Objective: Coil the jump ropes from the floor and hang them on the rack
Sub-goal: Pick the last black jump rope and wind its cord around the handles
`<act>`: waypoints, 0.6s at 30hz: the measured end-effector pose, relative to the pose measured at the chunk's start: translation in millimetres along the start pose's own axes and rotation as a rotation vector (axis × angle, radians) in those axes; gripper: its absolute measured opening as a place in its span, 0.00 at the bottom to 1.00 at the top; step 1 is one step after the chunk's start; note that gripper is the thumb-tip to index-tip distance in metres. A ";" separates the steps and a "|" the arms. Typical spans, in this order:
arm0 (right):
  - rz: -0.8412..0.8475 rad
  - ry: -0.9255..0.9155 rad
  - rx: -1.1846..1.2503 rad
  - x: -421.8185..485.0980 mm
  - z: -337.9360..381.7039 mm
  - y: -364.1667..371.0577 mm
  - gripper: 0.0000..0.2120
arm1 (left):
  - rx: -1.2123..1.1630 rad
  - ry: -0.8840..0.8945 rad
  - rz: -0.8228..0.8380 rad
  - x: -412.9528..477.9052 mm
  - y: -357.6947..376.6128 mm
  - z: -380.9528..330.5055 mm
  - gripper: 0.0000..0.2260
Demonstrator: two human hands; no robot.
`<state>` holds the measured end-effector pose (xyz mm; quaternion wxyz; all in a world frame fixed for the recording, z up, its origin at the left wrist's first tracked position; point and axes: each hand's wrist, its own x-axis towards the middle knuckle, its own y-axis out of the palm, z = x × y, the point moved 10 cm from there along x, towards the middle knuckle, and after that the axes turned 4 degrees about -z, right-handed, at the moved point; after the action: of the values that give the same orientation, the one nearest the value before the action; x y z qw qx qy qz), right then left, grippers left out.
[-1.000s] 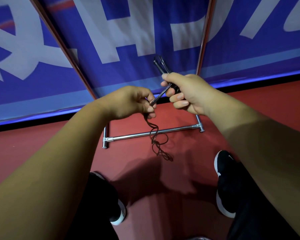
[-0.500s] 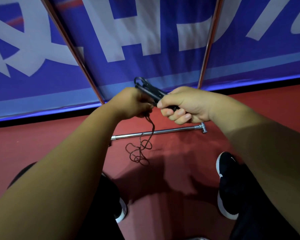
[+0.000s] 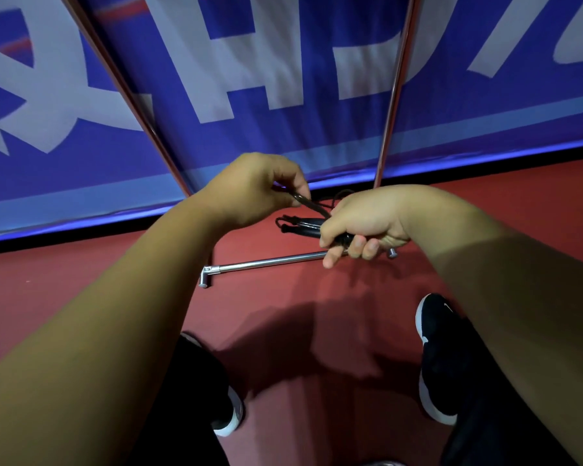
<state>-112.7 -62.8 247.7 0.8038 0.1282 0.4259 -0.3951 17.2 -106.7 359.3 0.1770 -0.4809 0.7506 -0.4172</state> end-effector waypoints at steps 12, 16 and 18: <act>-0.535 -0.305 -0.136 4.8 30.1 -47.1 0.09 | 0.218 -0.288 0.216 -5.2 49.3 24.1 0.09; -0.559 -0.370 -0.271 1.7 37.1 -41.1 0.16 | 0.170 -0.431 0.241 -13.9 57.4 39.9 0.03; -0.554 -0.366 -0.276 2.6 35.6 -39.3 0.18 | 0.224 -0.453 0.215 -15.0 56.3 43.8 0.03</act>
<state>-120.3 -109.2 272.3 0.7389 -0.1749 0.3429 -0.5531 21.3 -103.0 286.6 0.4360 -0.4570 0.6876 -0.3582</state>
